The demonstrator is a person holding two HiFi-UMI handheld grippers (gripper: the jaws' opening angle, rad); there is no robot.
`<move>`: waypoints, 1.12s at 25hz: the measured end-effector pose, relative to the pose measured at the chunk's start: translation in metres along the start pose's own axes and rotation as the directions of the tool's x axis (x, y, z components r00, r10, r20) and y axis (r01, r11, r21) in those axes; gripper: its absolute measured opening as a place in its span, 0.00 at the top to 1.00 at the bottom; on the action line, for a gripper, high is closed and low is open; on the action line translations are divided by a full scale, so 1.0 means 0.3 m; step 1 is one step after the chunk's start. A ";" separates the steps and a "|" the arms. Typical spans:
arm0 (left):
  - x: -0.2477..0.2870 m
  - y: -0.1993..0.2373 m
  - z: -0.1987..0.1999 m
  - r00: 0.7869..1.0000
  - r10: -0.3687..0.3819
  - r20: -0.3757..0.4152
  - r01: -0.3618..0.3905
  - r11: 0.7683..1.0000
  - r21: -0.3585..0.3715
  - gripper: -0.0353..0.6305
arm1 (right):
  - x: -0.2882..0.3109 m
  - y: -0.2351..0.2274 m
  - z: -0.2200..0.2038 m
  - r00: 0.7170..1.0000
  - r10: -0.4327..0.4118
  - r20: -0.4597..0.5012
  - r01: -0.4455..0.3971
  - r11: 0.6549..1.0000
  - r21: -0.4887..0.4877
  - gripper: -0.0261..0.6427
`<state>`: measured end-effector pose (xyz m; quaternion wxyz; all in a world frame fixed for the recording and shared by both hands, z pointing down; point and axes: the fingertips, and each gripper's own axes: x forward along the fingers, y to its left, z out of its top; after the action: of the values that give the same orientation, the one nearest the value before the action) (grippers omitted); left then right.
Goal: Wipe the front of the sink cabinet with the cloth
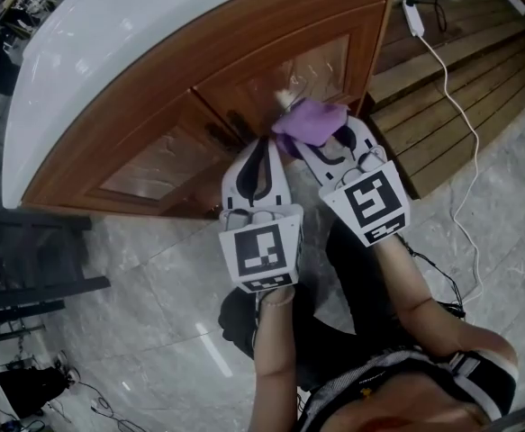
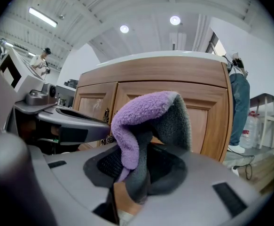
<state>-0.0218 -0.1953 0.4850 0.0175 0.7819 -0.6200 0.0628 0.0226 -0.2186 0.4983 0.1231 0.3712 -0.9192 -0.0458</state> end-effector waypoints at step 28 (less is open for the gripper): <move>0.055 -0.002 -0.042 0.999 -0.037 -0.024 0.037 0.999 -0.011 0.95 | 0.046 -0.020 -0.038 0.999 -0.033 0.019 0.032 0.997 0.063 0.71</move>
<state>-0.0183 -0.2099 0.4994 0.0303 0.7923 -0.6056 0.0686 0.0200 -0.2323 0.5108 0.1013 0.3893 -0.9152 -0.0226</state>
